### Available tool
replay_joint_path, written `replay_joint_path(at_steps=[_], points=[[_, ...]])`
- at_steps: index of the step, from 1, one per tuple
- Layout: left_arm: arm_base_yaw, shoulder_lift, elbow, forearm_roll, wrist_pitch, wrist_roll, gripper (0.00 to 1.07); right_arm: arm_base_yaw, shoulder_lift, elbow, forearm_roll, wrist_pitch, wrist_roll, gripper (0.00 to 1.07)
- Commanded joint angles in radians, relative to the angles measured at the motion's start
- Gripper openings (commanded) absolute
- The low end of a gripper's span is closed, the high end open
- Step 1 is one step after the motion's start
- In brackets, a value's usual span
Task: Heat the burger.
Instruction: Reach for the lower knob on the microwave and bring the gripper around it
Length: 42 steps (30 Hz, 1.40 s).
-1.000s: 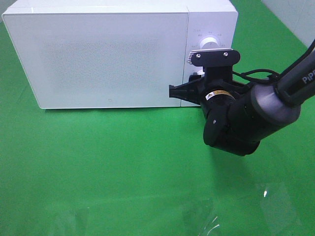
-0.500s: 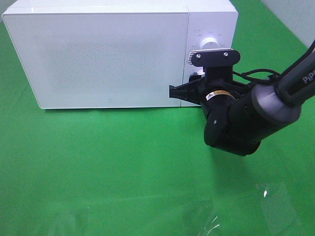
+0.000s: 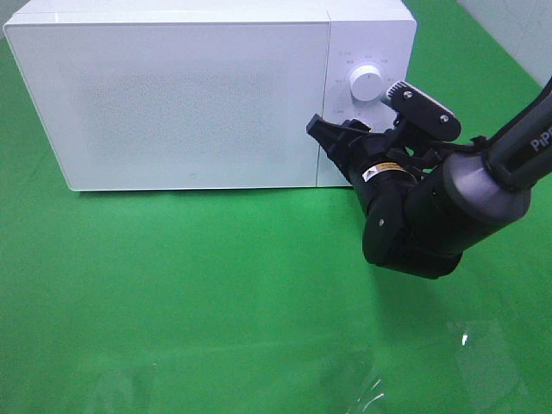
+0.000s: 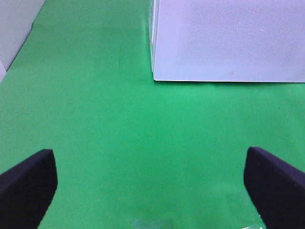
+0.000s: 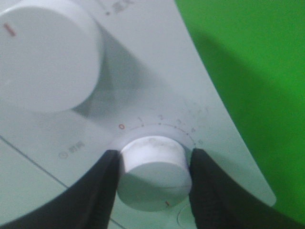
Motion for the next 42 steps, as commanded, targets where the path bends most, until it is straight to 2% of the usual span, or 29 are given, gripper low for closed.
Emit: replay_joint_path(at_steps=[1, 2, 4, 7, 15, 19, 42], points=[[0.003, -0.024, 0.004, -0.008, -0.006, -0.001, 1.0, -0.004, -0.006, -0.032, -0.14, -0.051, 0.201, 0.0], [0.003, -0.024, 0.004, -0.008, -0.006, -0.001, 1.0, -0.004, -0.006, -0.032, -0.16, -0.063, 0.32, 0.0], [0.003, -0.024, 0.004, -0.008, -0.006, -0.001, 1.0, -0.004, -0.006, -0.032, -0.173, -0.068, 0.37, 0.0], [0.003, -0.024, 0.004, -0.008, -0.006, -0.001, 1.0, -0.004, -0.006, -0.032, -0.212, -0.087, 0.591, 0.0], [0.003, -0.024, 0.004, -0.008, -0.006, -0.001, 1.0, -0.004, -0.006, -0.032, -0.235, -0.156, 0.798, 0.0], [0.003, -0.024, 0.004, -0.008, -0.006, -0.001, 1.0, -0.004, -0.006, -0.032, -0.235, -0.214, 0.989, 0.0], [0.003, -0.024, 0.004, -0.008, -0.006, -0.001, 1.0, -0.005, -0.006, -0.032, -0.224, -0.248, 0.998, 0.0]])
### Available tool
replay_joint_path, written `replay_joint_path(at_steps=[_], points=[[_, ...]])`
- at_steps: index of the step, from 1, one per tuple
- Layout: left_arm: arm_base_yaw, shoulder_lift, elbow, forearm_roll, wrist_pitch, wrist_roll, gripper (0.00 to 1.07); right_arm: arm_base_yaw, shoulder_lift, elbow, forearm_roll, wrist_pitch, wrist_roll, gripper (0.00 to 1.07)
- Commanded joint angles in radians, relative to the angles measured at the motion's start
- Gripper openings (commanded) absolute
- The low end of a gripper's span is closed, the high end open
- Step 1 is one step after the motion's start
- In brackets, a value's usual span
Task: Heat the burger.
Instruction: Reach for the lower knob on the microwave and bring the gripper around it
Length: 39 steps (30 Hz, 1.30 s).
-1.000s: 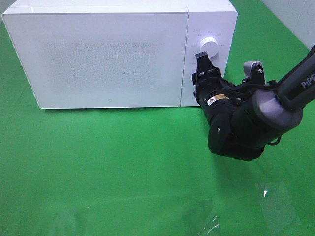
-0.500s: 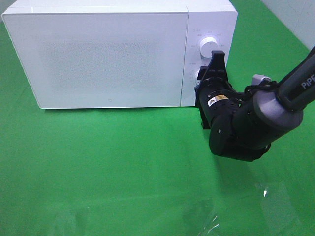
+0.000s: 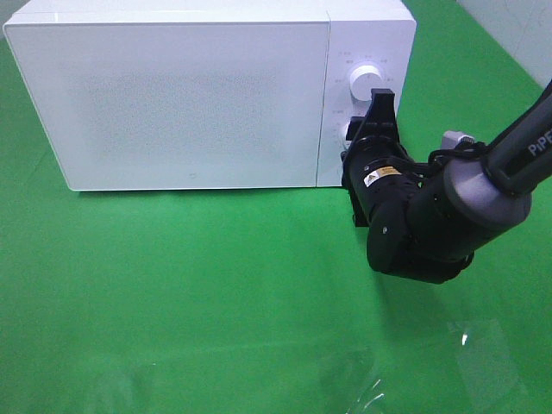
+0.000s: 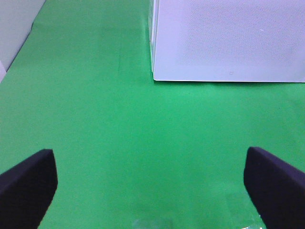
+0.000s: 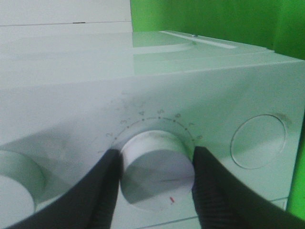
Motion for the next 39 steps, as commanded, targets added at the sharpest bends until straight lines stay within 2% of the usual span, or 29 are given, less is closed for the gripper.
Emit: replay_joint_path(at_steps=[1, 15, 21, 24, 25, 26, 28, 29, 30, 31, 36, 39], points=[[0.003, -0.024, 0.004, -0.008, -0.006, -0.001, 1.0, 0.002, -0.017, -0.046, -0.179, -0.213, -0.01, 0.0], [0.003, -0.024, 0.004, -0.008, -0.006, -0.001, 1.0, 0.002, -0.017, -0.045, -0.142, -0.213, -0.013, 0.08], [0.003, -0.024, 0.004, -0.008, -0.006, -0.001, 1.0, 0.002, -0.017, -0.045, -0.083, -0.206, -0.049, 0.2], [0.003, -0.024, 0.004, -0.008, -0.006, -0.001, 1.0, 0.002, -0.017, -0.045, -0.049, -0.205, -0.074, 0.3], [0.003, -0.024, 0.004, -0.008, -0.006, -0.001, 1.0, 0.002, -0.017, -0.045, -0.049, -0.205, -0.074, 0.3], [0.003, -0.024, 0.004, -0.008, -0.006, -0.001, 1.0, 0.002, -0.017, -0.045, -0.04, -0.203, -0.074, 0.37], [0.003, -0.024, 0.004, -0.008, -0.006, -0.001, 1.0, 0.002, -0.017, -0.045, -0.03, -0.199, -0.074, 0.39], [0.003, -0.024, 0.004, -0.008, -0.006, -0.001, 1.0, 0.002, -0.017, -0.045, -0.008, -0.18, -0.074, 0.46], [0.003, -0.024, 0.004, -0.008, -0.006, -0.001, 1.0, 0.002, -0.017, -0.045, -0.008, -0.18, -0.074, 0.46], [0.003, -0.024, 0.004, -0.008, -0.006, -0.001, 1.0, 0.002, -0.017, -0.045, 0.003, -0.173, -0.073, 0.51], [0.003, -0.024, 0.004, -0.008, -0.006, -0.001, 1.0, 0.003, -0.019, -0.045, 0.003, -0.159, -0.074, 0.61], [0.003, -0.024, 0.004, -0.008, -0.006, -0.001, 1.0, 0.004, -0.03, -0.038, -0.008, -0.141, -0.081, 0.63]])
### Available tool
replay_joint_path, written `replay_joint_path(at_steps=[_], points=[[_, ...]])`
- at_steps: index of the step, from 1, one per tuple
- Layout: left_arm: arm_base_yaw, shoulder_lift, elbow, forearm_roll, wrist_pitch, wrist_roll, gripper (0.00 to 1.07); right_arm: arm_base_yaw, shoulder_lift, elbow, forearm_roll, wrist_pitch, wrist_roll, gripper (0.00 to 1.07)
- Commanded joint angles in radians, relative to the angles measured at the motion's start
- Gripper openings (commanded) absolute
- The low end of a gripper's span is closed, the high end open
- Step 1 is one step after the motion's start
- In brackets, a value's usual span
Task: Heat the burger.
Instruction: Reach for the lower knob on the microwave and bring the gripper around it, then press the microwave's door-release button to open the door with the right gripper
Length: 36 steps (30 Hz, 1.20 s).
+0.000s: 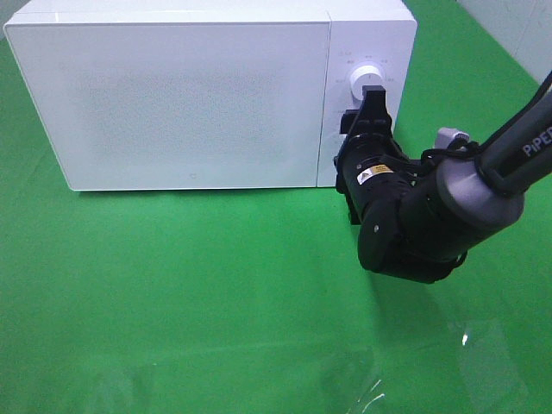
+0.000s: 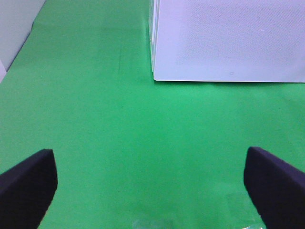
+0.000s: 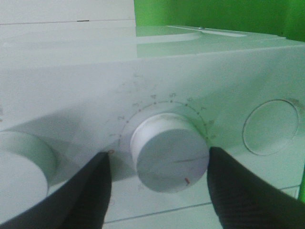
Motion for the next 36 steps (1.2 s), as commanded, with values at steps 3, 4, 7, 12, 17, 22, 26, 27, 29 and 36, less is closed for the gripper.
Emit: replay_joint_path(at_steps=[3, 4, 7, 12, 17, 22, 26, 27, 29, 36], points=[[0.003, -0.024, 0.004, -0.008, -0.006, -0.001, 1.0, -0.012, -0.057, 0.004, -0.068, -0.088, -0.064, 0.65], [0.003, -0.024, 0.004, -0.008, -0.006, -0.001, 1.0, -0.012, -0.066, 0.016, -0.073, -0.069, -0.07, 0.65], [0.003, -0.024, 0.004, -0.008, -0.006, -0.001, 1.0, -0.012, -0.088, 0.039, -0.095, -0.03, -0.076, 0.65], [0.003, -0.024, 0.004, -0.008, -0.006, -0.001, 1.0, -0.012, -0.177, 0.116, -0.198, 0.154, -0.172, 0.65], [0.003, -0.024, 0.004, -0.008, -0.006, -0.001, 1.0, -0.012, -0.256, 0.156, -0.224, 0.297, -0.274, 0.65], [0.003, -0.024, 0.004, -0.008, -0.006, -0.001, 1.0, -0.012, -0.362, 0.176, -0.226, 0.523, -0.487, 0.65], [0.003, -0.024, 0.004, -0.008, -0.006, -0.001, 1.0, -0.012, -0.411, 0.176, -0.23, 0.6, -0.641, 0.65], [0.003, -0.024, 0.004, -0.008, -0.006, -0.001, 1.0, -0.012, -0.441, 0.175, -0.237, 0.651, -0.742, 0.65], [0.003, -0.024, 0.004, -0.008, -0.006, -0.001, 1.0, -0.013, -0.473, 0.175, -0.237, 0.705, -0.837, 0.65], [0.003, -0.024, 0.004, -0.008, -0.006, -0.001, 1.0, -0.015, -0.598, 0.175, -0.337, 0.927, -1.106, 0.65]])
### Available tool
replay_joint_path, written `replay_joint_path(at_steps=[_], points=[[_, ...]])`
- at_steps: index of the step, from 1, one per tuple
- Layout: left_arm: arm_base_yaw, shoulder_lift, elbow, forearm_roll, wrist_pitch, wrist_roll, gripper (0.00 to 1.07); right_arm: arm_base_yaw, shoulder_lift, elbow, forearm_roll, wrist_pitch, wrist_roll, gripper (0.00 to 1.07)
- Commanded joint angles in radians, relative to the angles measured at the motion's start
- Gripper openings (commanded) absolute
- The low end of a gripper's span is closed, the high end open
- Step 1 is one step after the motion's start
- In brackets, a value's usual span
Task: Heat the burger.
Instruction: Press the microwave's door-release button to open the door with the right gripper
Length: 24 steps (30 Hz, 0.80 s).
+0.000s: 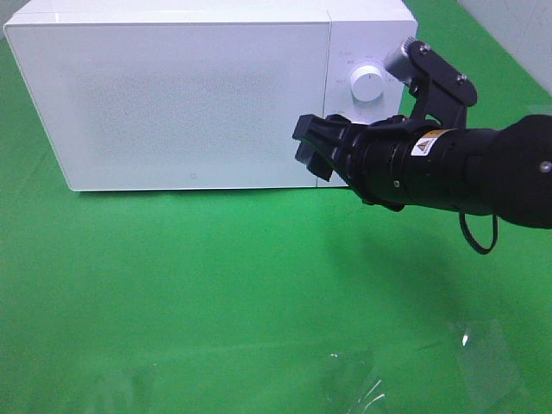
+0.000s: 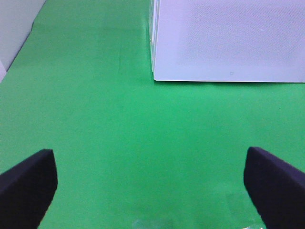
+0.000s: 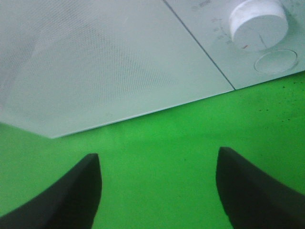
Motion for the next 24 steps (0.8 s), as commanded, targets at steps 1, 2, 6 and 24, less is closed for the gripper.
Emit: replay_joint_path(at_steps=[1, 2, 6, 24], points=[[0.003, -0.024, 0.004, -0.008, -0.006, -0.001, 1.0, -0.006, -0.042, -0.002, -0.064, 0.084, -0.078, 0.65], [0.003, -0.024, 0.004, -0.008, -0.006, -0.001, 1.0, -0.006, -0.056, -0.002, -0.09, 0.114, -0.079, 0.65], [0.003, -0.024, 0.004, -0.008, -0.006, -0.001, 1.0, -0.006, -0.111, -0.004, -0.226, 0.219, -0.073, 0.65], [0.003, -0.024, 0.004, -0.008, -0.006, -0.001, 1.0, -0.006, -0.379, -0.09, -0.424, 0.837, -0.064, 0.65]])
